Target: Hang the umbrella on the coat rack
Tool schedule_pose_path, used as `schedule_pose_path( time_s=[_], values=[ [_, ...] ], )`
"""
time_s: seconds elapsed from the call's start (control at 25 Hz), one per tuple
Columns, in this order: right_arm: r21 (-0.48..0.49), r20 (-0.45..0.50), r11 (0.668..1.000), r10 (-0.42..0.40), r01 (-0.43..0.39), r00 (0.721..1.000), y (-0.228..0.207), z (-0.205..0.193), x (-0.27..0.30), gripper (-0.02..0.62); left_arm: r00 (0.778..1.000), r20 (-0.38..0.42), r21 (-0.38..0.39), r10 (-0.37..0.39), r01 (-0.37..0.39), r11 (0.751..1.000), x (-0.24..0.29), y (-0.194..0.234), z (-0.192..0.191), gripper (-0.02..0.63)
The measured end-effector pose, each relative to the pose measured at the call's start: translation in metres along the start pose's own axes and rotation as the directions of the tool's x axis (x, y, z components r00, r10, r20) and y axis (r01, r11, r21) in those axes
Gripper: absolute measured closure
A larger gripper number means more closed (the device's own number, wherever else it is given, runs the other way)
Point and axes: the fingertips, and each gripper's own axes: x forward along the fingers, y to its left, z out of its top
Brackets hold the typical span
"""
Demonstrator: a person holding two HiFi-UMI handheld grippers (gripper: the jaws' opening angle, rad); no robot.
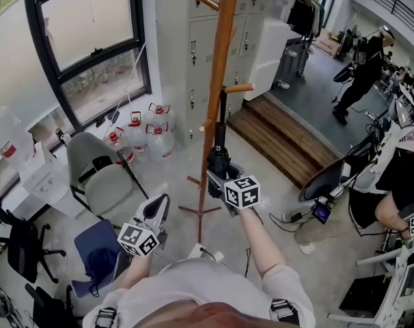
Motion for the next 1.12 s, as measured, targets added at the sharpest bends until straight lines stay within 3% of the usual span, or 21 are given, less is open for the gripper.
schedule_pose_path(
  time_s=[0.16,0.32,0.64,0.76,1.04,1.12],
  values=[
    [0.002,0.018,1.0,-0.022,0.022,1.0,-0.001,0.003,-0.001,0.337,1.0,0.001,0.0,-0.004,0.004,1.0,0.0,-0.003,-0.001,0.597],
    [-0.031,0.017,0.998,-0.062,0.062,0.998,-0.003,0.009,-0.002,0.263,1.0,0.0,0.0,-0.006,0.006,1.0,0.0,-0.003,-0.001,0.597],
    [-0.093,0.093,0.988,-0.114,0.123,0.989,0.013,0.026,-0.025,0.259,1.0,-0.002,0.002,-0.009,0.009,1.0,0.002,-0.004,-0.002,0.597],
    [-0.111,0.141,0.985,-0.112,0.128,0.984,0.029,0.031,-0.039,0.259,1.0,-0.002,0.006,-0.012,0.012,1.0,0.003,-0.005,-0.003,0.597],
    [-0.085,0.26,0.995,-0.03,0.054,0.965,0.069,0.036,-0.072,0.261,1.0,0.001,0.054,-0.005,0.005,0.999,0.0,-0.006,0.001,0.597],
    [-0.09,0.304,0.994,-0.037,0.068,0.952,0.074,0.036,-0.084,0.29,1.0,0.005,0.071,-0.005,0.004,0.997,0.0,-0.008,0.002,0.597]
  ],
)
